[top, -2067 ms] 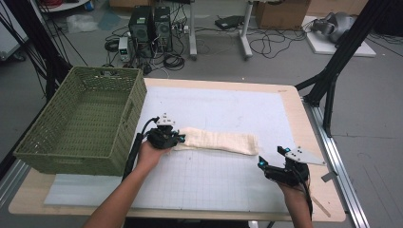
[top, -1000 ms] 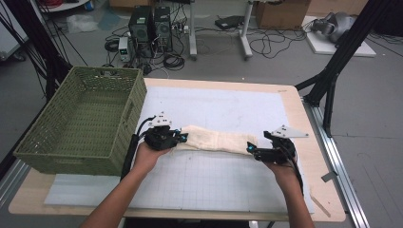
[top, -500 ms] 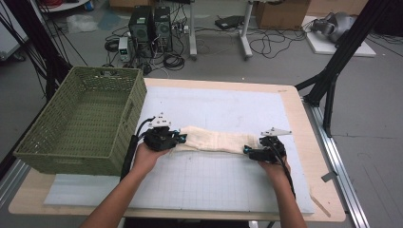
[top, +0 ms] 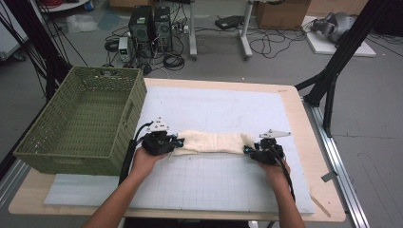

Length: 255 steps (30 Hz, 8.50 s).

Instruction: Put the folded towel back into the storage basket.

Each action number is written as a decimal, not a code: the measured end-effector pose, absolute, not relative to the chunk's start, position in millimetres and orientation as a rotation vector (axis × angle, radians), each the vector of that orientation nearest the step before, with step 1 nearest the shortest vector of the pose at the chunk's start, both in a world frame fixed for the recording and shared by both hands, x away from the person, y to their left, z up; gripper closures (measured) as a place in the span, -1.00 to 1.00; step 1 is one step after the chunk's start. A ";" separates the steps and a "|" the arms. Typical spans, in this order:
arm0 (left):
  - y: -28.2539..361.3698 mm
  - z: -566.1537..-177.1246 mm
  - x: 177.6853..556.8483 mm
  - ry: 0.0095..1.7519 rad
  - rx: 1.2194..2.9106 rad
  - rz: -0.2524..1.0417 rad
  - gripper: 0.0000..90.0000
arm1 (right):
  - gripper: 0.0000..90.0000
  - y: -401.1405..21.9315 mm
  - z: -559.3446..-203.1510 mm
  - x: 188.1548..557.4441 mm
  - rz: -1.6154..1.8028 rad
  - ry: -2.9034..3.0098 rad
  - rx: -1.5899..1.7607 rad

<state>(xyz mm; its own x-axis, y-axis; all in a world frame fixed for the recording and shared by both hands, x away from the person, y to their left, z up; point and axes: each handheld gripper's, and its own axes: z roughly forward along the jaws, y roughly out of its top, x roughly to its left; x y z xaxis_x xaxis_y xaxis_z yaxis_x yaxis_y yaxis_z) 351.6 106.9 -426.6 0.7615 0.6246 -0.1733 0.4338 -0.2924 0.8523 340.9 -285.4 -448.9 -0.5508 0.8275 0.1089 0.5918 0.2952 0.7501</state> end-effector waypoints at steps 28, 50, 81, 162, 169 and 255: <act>143.9 -398.0 306.3 0.660 1.778 0.346 0.79 | 0.79 -287.5 -415.1 324.7 1.452 2.096 1.021; 177.7 -376.6 280.5 0.672 1.680 0.421 0.79 | 0.79 -256.3 -386.8 335.9 1.531 2.061 0.837; 255.7 -342.8 241.9 0.788 1.509 0.585 0.79 | 0.79 -126.7 -296.1 409.1 1.535 2.107 0.619; 346.9 -344.6 233.9 1.299 1.288 0.706 -0.63 | -0.33 116.8 -311.6 479.4 1.513 2.356 0.545; 339.7 -341.1 234.0 1.208 1.326 0.684 -0.62 | -0.38 90.7 -308.8 467.9 1.517 2.336 0.531; 161.5 -363.8 298.0 0.644 1.621 0.411 -0.62 | -0.65 -273.4 -383.0 294.7 1.267 1.928 0.953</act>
<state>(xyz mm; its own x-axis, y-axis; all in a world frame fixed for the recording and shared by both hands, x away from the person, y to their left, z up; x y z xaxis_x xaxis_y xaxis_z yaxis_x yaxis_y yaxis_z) 298.0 161.5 -363.8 0.7785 0.6201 -0.0971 0.1724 -0.0624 0.9831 294.7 -273.4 -383.0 -0.5364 0.8359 -0.1159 0.2254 0.2743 0.9349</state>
